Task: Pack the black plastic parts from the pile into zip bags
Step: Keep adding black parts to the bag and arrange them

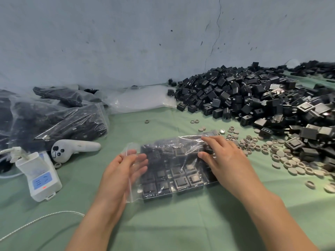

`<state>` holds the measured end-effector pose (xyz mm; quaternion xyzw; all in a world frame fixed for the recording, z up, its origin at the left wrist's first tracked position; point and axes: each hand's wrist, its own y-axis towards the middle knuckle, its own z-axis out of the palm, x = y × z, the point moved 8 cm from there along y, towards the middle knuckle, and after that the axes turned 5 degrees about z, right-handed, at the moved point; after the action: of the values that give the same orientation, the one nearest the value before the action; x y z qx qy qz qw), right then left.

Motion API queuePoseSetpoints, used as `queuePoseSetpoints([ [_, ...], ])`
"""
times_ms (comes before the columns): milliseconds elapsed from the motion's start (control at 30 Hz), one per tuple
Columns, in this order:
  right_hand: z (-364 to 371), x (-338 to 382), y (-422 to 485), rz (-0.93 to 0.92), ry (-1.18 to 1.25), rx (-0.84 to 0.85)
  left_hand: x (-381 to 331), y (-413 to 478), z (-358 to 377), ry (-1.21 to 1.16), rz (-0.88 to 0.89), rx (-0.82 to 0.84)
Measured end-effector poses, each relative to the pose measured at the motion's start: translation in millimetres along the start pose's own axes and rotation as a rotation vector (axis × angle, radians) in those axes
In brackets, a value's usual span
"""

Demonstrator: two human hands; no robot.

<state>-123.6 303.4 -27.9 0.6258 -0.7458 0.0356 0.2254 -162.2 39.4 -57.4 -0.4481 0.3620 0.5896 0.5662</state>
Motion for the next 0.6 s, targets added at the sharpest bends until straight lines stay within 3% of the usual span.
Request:
queuePoseSetpoints([
  [200,4,0,4,-0.018,-0.118,0.061,-2,-2,7,0.006,-0.01,0.073],
  [433,-1,-2,9,0.032,-0.046,0.025,-6,1,5,0.071,0.019,0.069],
  [600,-6,10,8,-0.043,0.031,-0.009,-8,5,6,0.035,0.036,0.065],
])
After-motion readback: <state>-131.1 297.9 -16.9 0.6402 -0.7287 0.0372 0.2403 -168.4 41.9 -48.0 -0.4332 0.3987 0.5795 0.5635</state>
